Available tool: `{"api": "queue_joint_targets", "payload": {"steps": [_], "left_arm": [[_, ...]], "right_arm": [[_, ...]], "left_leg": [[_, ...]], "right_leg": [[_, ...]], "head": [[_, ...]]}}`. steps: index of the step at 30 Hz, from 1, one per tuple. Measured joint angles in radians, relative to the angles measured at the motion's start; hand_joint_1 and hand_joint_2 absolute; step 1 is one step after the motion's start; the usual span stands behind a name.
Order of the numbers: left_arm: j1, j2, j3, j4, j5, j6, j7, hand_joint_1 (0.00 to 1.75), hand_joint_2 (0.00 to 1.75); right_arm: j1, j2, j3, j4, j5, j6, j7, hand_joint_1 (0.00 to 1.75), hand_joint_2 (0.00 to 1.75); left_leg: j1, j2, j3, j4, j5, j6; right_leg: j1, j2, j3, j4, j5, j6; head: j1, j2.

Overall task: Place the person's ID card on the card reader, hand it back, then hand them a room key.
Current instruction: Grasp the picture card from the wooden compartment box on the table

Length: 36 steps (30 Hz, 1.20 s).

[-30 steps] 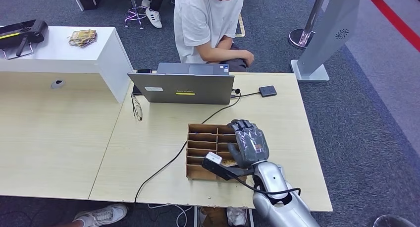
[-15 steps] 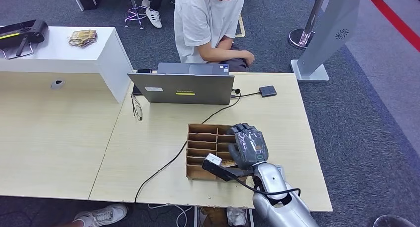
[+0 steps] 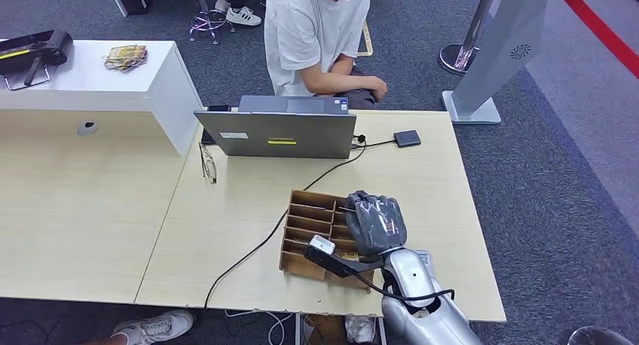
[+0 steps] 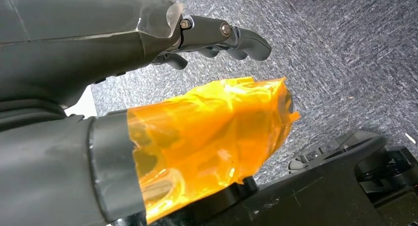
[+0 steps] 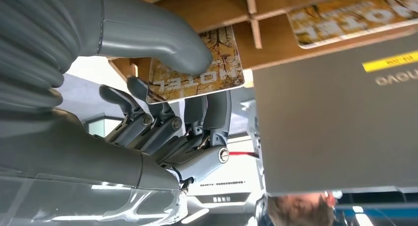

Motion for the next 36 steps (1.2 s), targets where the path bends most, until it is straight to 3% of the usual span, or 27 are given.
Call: {"api": "queue_joint_targets", "payload": {"steps": [8,19,30,36], "left_arm": [[0.0,0.0,0.0,0.0,0.003,0.0,-0.001,0.0,0.0],[0.002,0.0,0.002,0.0,0.013,0.008,-0.014,0.0,0.0],[0.002,0.0,0.003,0.0,0.017,0.005,-0.014,0.0,0.0],[0.002,0.0,0.004,0.0,0.019,0.005,-0.014,0.0,0.0]], "right_arm": [[0.028,0.012,-0.001,-0.08,0.012,-0.164,-0.066,1.75,1.75],[0.086,0.015,-0.013,-0.304,-0.006,-0.303,-0.159,1.75,1.75],[0.131,0.067,-0.048,-0.43,-0.034,-0.325,-0.318,1.75,1.75],[0.14,0.1,-0.069,-0.451,-0.043,-0.325,-0.344,1.75,1.75]], "left_leg": [[0.0,0.0,0.0,0.0,0.0,0.0],[0.0,0.0,0.0,0.0,0.0,0.0],[0.0,0.0,0.0,0.0,0.0,0.0],[0.0,0.0,0.0,0.0,0.0,0.0]], "right_leg": [[0.0,0.0,0.0,0.0,0.0,0.0],[0.0,0.0,0.0,0.0,0.0,0.0],[0.0,0.0,0.0,0.0,0.0,0.0],[0.0,0.0,0.0,0.0,0.0,0.0]], "head": [[0.0,0.0],[0.0,0.0],[0.0,0.0],[0.0,0.0]]}}
